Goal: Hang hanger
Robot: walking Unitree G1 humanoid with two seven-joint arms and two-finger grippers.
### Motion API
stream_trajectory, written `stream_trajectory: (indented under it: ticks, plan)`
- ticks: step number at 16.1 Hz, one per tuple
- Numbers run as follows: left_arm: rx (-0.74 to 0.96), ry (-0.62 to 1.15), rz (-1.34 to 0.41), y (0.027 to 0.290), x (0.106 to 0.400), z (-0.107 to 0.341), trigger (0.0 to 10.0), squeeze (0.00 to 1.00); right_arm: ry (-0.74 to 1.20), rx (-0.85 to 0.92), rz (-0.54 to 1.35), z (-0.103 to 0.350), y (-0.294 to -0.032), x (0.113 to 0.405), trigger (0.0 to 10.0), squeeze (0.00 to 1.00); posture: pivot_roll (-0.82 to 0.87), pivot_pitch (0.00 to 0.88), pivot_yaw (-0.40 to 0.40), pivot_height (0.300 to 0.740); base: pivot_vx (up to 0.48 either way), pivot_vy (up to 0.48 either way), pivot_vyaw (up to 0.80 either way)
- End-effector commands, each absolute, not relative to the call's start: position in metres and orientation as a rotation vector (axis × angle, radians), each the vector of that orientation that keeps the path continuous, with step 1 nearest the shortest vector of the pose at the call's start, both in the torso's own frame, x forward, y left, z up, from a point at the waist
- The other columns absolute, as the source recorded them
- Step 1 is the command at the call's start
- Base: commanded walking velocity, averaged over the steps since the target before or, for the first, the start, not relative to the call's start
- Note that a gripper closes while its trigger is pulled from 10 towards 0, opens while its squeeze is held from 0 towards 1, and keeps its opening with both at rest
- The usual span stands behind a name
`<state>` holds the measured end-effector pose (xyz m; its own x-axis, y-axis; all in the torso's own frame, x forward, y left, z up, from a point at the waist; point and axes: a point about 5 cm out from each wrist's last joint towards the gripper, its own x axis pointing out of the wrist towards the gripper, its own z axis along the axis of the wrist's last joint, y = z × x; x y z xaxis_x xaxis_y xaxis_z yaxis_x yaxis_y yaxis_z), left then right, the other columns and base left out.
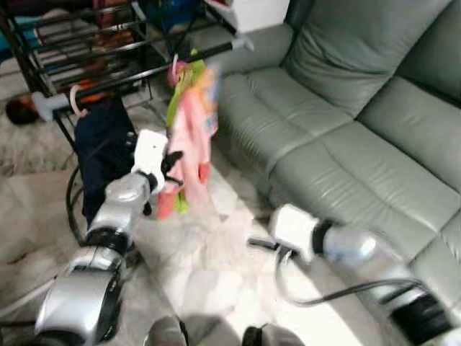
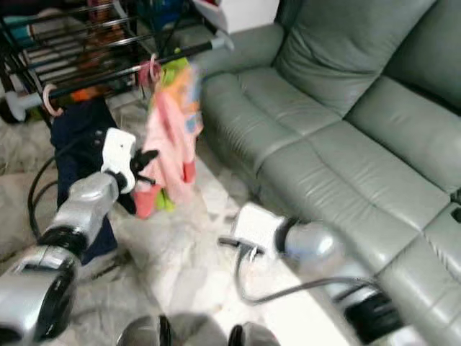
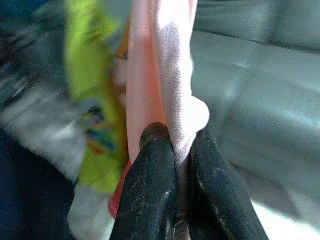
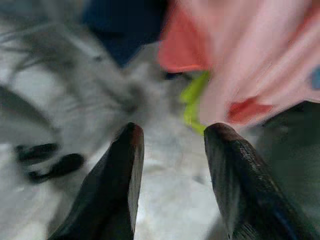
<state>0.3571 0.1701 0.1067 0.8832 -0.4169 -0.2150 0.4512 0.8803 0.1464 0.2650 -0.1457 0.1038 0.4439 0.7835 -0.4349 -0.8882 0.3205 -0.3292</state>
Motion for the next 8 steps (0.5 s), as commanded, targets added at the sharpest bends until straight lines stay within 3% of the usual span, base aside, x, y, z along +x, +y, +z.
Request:
stream_trajectory:
  ticks: [1,4,8]
  plan:
    - [0.252,0.159,-0.533,0.172,0.353,0.112,0.0,0.0,0.183,-0.576,1.043,0.119,-0.16,0.275,10.0,1.0,-0.08,0.062,-0.014,0.74,0.0,0.0,0.0]
    - [0.315,0.213,-0.714,0.192,0.331,0.106,0.0,0.0,0.163,-0.502,1.011,0.151,-0.182,0.288,10.0,1.0,-0.07,0.068,-0.016,0.74,0.0,0.0,0.0]
    - [0.434,0.287,-1.029,0.193,0.295,0.1,0.0,0.0,0.239,-0.478,1.12,0.172,-0.204,0.287,10.0,1.0,-0.06,0.064,-0.015,0.74,0.0,0.0,0.0]
